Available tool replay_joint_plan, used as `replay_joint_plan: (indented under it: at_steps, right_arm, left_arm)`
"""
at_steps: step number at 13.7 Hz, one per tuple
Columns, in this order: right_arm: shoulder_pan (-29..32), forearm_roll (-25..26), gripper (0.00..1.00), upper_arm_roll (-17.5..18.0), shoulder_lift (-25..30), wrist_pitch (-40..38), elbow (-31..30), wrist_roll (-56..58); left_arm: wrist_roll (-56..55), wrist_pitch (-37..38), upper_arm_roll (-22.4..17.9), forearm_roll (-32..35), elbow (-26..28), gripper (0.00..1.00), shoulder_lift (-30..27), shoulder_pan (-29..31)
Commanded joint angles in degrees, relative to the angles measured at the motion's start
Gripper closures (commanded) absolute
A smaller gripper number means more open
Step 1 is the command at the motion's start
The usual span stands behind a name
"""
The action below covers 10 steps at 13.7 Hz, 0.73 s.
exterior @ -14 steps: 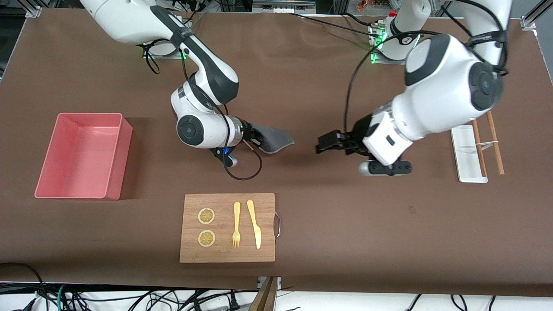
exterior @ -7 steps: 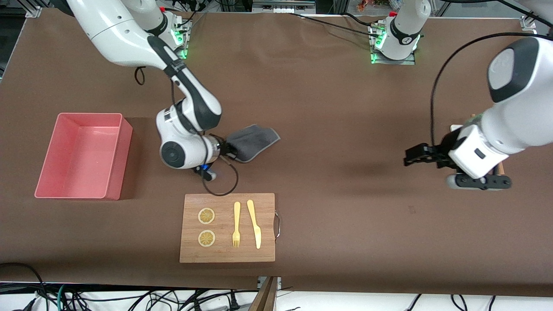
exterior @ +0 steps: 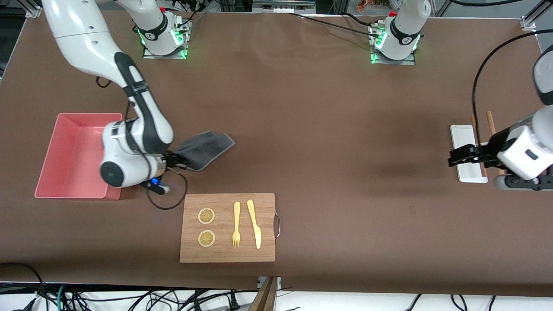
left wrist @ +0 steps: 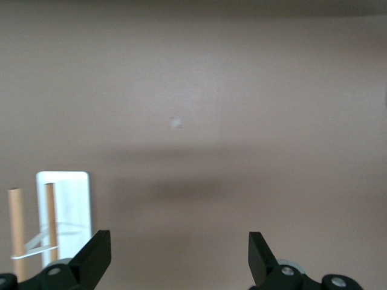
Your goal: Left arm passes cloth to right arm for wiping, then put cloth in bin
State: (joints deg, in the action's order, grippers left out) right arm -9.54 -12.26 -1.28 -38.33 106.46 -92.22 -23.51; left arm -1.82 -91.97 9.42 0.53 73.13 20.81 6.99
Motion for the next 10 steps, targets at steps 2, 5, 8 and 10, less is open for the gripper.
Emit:
replay_joint_plan:
  at_steps: [2,5,8,10]
  right_arm:
    - [0.31,2.84,1.0,-6.0,2.64,-2.58,-0.33,14.16]
    - [0.23,4.52,1.0,-6.72,2.56,-2.58,0.55,15.7]
    - [0.14,4.43,1.0,-2.6,1.86,-1.09,1.34,7.02]
    - [-0.21,4.26,1.0,0.3,1.42,1.8,1.34,-0.18]
  left_arm:
    - [2.7,-7.24,-8.08,0.35,18.67,0.0,-13.92,-7.84]
    - [2.78,-6.83,-8.02,0.44,23.91,0.0,-17.56,-8.74]
    - [3.66,-5.86,-8.02,0.35,23.38,0.0,-17.03,-8.39]
    - [3.75,-5.77,-8.02,0.35,23.38,0.0,-17.03,-8.39]
